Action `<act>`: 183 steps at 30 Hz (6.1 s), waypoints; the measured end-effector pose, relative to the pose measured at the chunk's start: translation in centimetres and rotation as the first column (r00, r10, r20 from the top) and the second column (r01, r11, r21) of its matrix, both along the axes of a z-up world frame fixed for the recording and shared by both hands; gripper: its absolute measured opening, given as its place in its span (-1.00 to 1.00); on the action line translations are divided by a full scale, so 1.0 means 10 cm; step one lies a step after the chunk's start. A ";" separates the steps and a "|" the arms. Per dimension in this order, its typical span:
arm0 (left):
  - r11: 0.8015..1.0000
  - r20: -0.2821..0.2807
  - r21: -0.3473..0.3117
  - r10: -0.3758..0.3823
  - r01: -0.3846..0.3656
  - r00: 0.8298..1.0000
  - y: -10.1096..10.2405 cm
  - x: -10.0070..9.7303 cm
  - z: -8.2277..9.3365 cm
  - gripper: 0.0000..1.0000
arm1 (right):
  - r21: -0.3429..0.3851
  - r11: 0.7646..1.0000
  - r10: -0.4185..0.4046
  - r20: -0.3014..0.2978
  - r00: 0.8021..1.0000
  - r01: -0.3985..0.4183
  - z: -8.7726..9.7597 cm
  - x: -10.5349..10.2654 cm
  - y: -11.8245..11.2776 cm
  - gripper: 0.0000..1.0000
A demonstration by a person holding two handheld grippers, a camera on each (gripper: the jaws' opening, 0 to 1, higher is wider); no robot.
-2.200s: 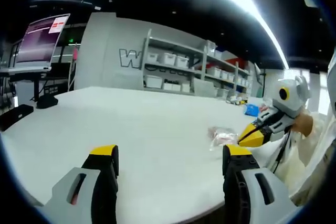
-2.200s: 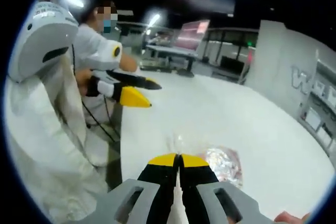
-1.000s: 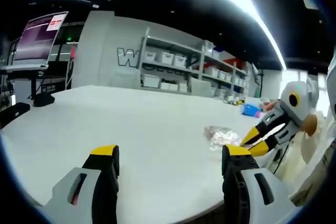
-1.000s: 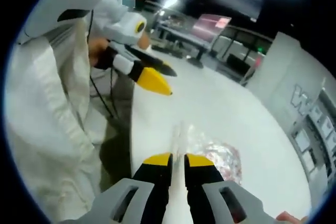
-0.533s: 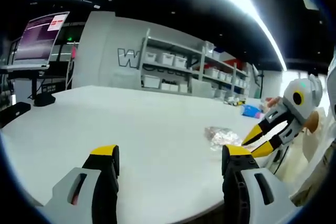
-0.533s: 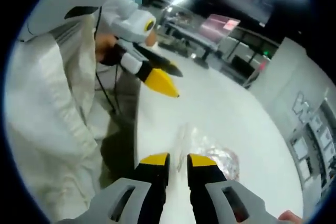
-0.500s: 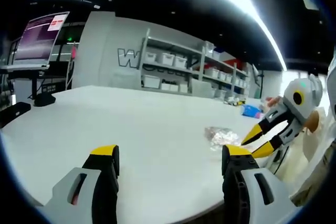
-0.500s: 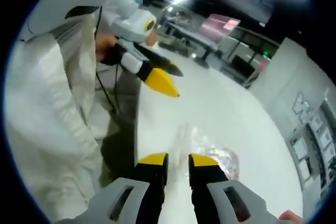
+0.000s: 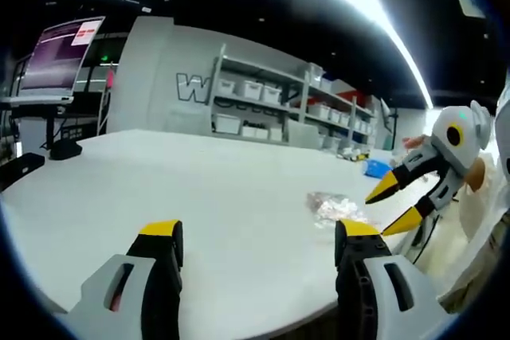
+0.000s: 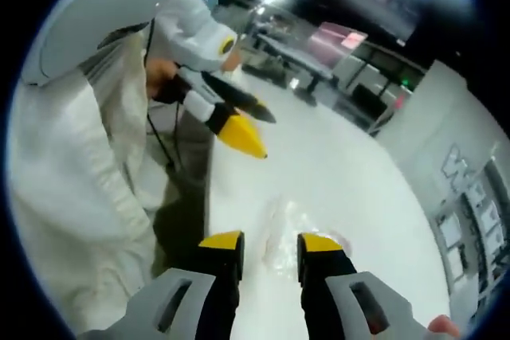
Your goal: Open the resealable bag by pulling the two sides of the seal apart until the entire bag opening is separated and visibly accessible.
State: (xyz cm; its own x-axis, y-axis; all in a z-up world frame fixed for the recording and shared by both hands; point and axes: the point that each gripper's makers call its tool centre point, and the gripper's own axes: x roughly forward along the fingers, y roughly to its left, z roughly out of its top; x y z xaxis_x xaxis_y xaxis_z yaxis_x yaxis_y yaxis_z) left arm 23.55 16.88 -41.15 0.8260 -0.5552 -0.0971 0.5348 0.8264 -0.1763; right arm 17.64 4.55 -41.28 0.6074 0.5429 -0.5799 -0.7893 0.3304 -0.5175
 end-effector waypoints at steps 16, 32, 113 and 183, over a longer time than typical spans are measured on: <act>0.996 0.026 0.025 -0.088 0.088 0.996 -0.16 -0.10 0.03 0.48 | -0.067 0.998 -0.010 -0.096 0.995 0.004 0.13 0.21 0.05 -0.63; 0.988 0.032 0.023 -0.153 0.152 0.988 -0.28 -0.18 0.00 0.46 | -0.176 0.984 0.010 -0.151 0.988 -0.036 -0.07 0.24 0.14 -0.71; 0.948 0.081 0.170 -0.287 0.270 0.955 -0.54 -0.24 0.02 -0.11 | 0.251 0.933 -0.161 -0.346 0.924 0.257 -0.20 0.31 -0.01 -1.00; -0.031 -0.005 0.992 -0.980 -0.124 0.201 -1.27 -0.30 -0.19 -0.76 | 0.601 0.699 -0.087 -0.466 0.881 0.387 -0.18 0.37 -0.09 -1.00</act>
State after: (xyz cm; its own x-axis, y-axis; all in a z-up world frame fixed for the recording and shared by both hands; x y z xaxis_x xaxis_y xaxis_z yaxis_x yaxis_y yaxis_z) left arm 20.60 4.16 -43.10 0.3294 -0.7728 -0.5425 0.1759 -0.5143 0.8394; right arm 21.33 3.61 -43.05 0.5865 0.7385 -0.3328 -0.7088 0.6667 0.2305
